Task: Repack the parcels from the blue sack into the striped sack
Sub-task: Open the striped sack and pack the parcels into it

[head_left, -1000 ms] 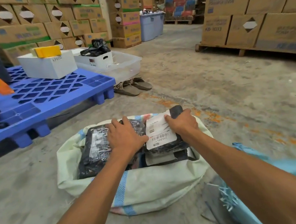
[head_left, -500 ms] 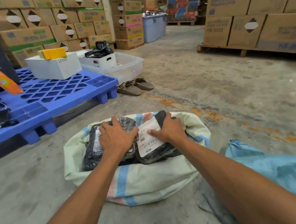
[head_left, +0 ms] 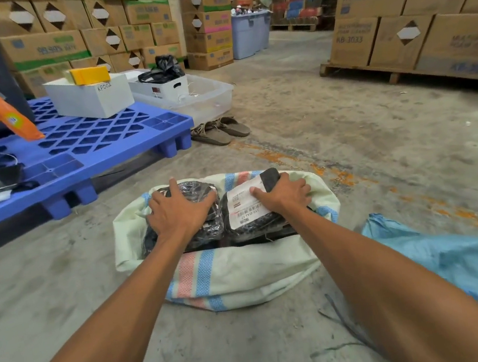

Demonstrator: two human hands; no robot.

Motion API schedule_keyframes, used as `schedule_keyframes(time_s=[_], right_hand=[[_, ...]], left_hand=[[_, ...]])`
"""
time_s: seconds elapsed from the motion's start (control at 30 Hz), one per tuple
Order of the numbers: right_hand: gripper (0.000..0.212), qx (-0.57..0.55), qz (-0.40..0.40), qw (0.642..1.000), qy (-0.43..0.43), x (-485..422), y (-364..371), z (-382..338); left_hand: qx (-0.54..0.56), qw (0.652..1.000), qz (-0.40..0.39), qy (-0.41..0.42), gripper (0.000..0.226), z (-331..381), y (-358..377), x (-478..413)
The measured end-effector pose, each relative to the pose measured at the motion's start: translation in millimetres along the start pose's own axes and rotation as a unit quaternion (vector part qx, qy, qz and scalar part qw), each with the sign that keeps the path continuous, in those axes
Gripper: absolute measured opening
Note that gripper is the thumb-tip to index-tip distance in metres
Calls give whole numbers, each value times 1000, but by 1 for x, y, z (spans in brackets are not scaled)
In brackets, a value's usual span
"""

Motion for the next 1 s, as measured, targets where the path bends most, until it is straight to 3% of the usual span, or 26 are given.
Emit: schedule_keyframes(time_s=[0.27,0.4,0.47,0.53,0.6,0.67,0.73,0.83,1.0], right_hand=[[69,-9,68,979,-194,84,-48,26],[54,-33,59,978,-197,144,-91,62],[45,-58,41,983,-172,184,-110,93],[37,-55,17,988,-140,226,-120,131],[39,-35,9,994,-99,263,-119,175],[52,40,13,999,-28,299,-115,225],[80,105,-10,989,106,330,-104,284],[122,68,-84,954,280,374,-82,348],[124,18,-95,953,288,370,-72,348]], left_hand=[[7,982,135,133,78,20,-65,65],[103,978,81,164,64,26,-82,143],[169,970,-27,175,57,25,-75,204],[170,946,-176,211,66,24,-55,274],[162,903,-328,225,94,6,-30,340],[149,871,-408,230,125,-24,-10,388],[173,859,-422,233,141,-51,4,410],[255,868,-397,155,142,-86,25,413],[342,887,-303,66,105,-96,43,412]])
Point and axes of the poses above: each hand's wrist, its own x-axis away from the middle knuckle, its own y-axis out of the palm, z = x × y, the point moved 9 cm from there along -x, towards the middle knuckle, and after that the axes turned 5 degrees about z, right-handed, at the moved point
